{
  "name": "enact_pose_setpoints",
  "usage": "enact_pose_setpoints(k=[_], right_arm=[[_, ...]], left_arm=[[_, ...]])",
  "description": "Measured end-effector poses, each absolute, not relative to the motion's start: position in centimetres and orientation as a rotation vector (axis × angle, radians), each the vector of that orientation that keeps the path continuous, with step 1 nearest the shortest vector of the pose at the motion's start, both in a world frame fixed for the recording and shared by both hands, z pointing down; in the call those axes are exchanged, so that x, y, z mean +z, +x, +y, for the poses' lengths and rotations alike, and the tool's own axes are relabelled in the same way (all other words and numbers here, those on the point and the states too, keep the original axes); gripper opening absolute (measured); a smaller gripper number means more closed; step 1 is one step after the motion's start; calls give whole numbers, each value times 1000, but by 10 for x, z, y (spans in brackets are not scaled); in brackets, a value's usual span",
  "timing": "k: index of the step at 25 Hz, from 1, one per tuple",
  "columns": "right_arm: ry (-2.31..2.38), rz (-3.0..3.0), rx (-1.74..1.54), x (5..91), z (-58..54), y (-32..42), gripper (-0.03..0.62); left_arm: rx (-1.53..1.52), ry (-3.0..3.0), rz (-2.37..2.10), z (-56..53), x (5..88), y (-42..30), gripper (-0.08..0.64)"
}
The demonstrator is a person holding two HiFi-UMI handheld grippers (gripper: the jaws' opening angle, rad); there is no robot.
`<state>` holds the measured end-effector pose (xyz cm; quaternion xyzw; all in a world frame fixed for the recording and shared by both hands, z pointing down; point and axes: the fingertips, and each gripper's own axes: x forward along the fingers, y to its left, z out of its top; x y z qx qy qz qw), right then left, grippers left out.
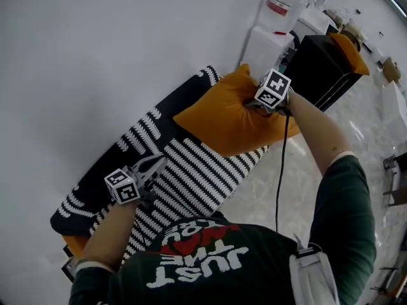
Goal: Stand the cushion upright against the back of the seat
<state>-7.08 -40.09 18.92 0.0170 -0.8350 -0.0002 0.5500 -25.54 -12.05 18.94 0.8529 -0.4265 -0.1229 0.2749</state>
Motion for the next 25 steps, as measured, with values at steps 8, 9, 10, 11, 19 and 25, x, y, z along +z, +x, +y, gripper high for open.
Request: enact_pose_setpoints(k=[8, 9, 10, 11, 19, 25], right_arm=[[-179, -1808, -176, 271, -528, -97, 153], [-205, -1792, -189, 280, -537, -102, 153], [-231, -1779, -202, 290, -546, -108, 153], [-255, -1767, -216, 299, -554, -113, 155], [-358, -1747, -271, 366, -599, -162, 166], [-328, -1766, -322, 389, -635, -197, 190]], left_arm=[[-341, 2176, -1216, -244, 246, -239, 11], [-335, 2162, -1212, -253, 253, -235, 12], [-328, 2152, -1208, -261, 260, -233, 11], [-322, 2143, -1203, -269, 268, -230, 11], [-322, 2052, -1221, -304, 314, -231, 11], [-336, 1980, -1256, -303, 331, -237, 11]])
